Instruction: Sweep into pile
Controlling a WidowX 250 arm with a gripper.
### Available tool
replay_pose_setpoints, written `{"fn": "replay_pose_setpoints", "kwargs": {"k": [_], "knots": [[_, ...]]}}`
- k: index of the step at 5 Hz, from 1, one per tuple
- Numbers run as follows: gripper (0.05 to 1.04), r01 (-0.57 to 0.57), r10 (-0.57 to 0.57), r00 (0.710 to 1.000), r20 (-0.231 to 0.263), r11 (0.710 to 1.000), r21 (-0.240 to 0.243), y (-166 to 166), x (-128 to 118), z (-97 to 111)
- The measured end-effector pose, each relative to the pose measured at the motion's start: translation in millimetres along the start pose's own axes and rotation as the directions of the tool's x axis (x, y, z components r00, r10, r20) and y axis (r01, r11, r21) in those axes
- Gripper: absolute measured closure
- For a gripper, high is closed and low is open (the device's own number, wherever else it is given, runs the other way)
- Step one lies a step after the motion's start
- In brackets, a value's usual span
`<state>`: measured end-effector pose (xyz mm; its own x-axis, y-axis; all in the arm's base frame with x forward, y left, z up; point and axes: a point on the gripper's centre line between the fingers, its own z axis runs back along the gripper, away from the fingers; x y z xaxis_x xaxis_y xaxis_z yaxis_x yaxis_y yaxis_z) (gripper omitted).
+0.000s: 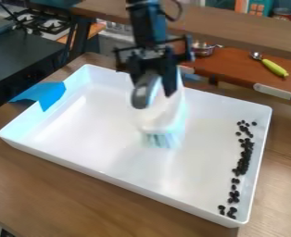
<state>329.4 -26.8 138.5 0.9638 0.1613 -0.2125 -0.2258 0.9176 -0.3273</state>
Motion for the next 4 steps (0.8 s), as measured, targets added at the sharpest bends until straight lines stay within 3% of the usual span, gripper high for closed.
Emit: {"fn": "replay_pose_setpoints", "kwargs": {"k": [2,4], "knots": [[0.595,-0.028,0.027,0.998,0.057,0.999,0.021,75.5,6.7,25.4],[0.595,-0.037,0.026,0.992,0.121,0.995,0.091,114.8,16.3,36.0]]}}
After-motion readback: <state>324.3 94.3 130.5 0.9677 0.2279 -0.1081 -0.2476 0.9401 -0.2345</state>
